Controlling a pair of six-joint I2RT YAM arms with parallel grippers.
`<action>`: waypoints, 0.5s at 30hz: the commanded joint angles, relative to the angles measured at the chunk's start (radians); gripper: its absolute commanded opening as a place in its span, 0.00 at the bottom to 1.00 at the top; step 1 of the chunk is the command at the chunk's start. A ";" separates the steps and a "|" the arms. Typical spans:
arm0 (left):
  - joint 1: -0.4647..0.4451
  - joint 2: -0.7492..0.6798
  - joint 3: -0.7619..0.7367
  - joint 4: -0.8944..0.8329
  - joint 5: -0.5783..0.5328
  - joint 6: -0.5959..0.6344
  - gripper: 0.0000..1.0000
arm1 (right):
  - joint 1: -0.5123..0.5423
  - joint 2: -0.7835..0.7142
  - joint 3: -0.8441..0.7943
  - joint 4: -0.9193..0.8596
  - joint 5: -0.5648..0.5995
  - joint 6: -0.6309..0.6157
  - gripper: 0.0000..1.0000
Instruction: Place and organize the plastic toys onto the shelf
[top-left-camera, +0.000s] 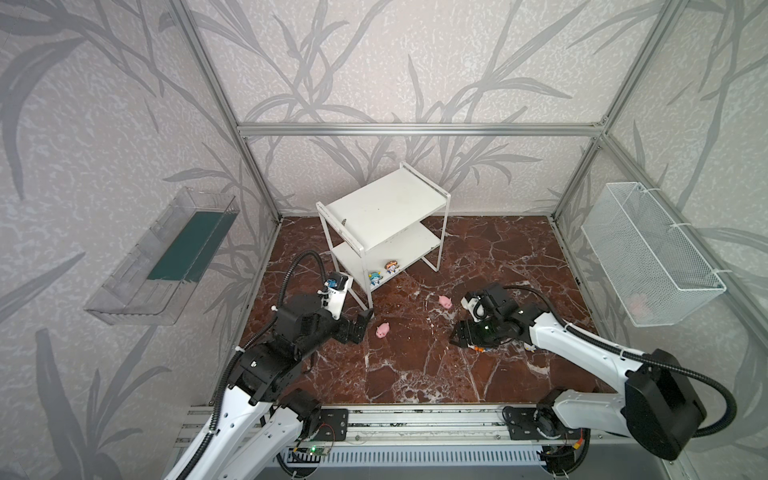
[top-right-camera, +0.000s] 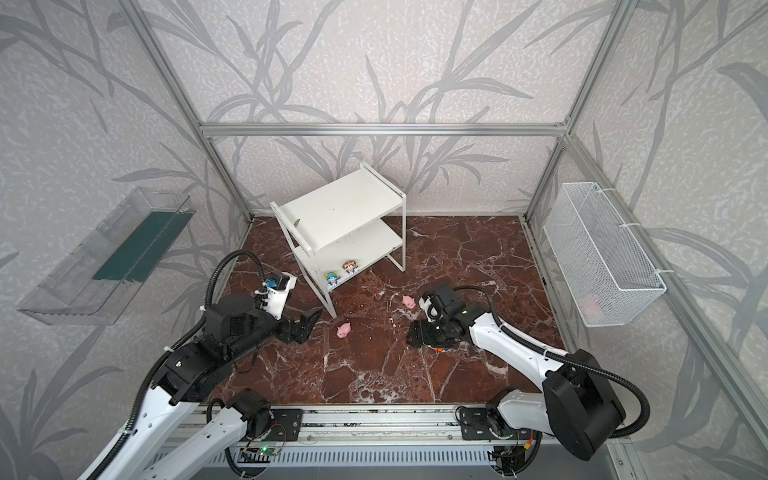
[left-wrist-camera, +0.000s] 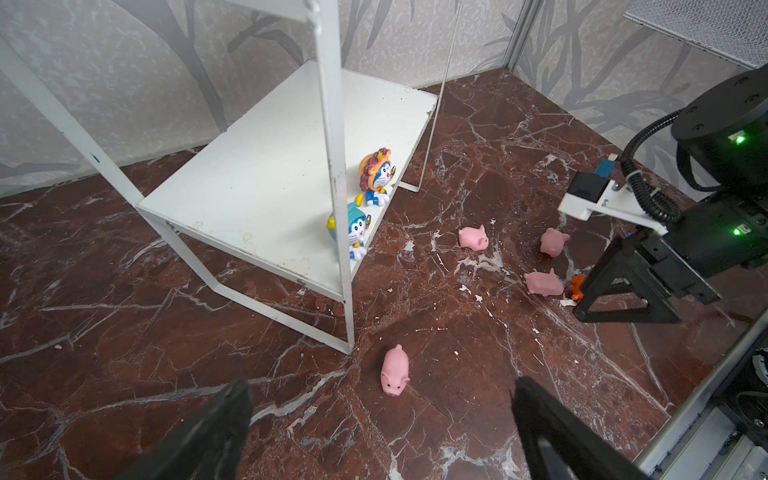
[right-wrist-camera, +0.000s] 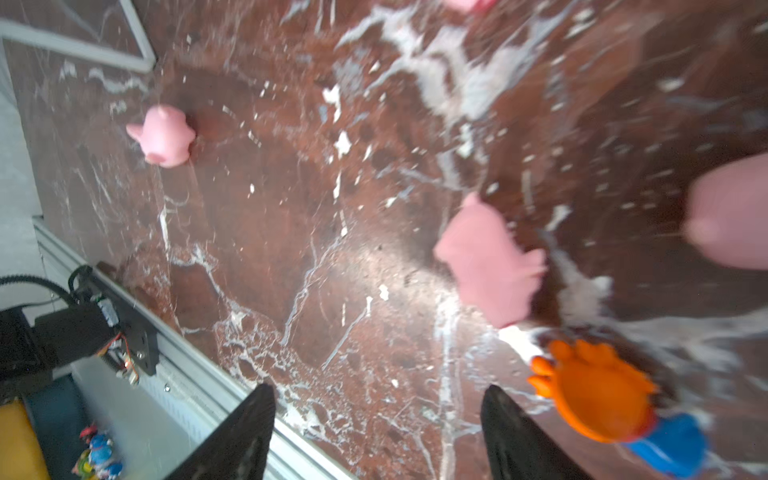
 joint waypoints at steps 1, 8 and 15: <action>0.005 -0.003 -0.009 0.012 0.010 0.002 0.99 | -0.064 -0.011 -0.013 -0.054 0.048 -0.073 0.78; 0.005 0.002 -0.011 0.013 0.013 0.001 0.99 | -0.190 0.098 -0.011 -0.036 -0.037 -0.182 0.79; 0.006 0.007 -0.010 0.011 0.007 0.002 0.99 | -0.150 0.148 -0.055 -0.032 -0.135 -0.227 0.79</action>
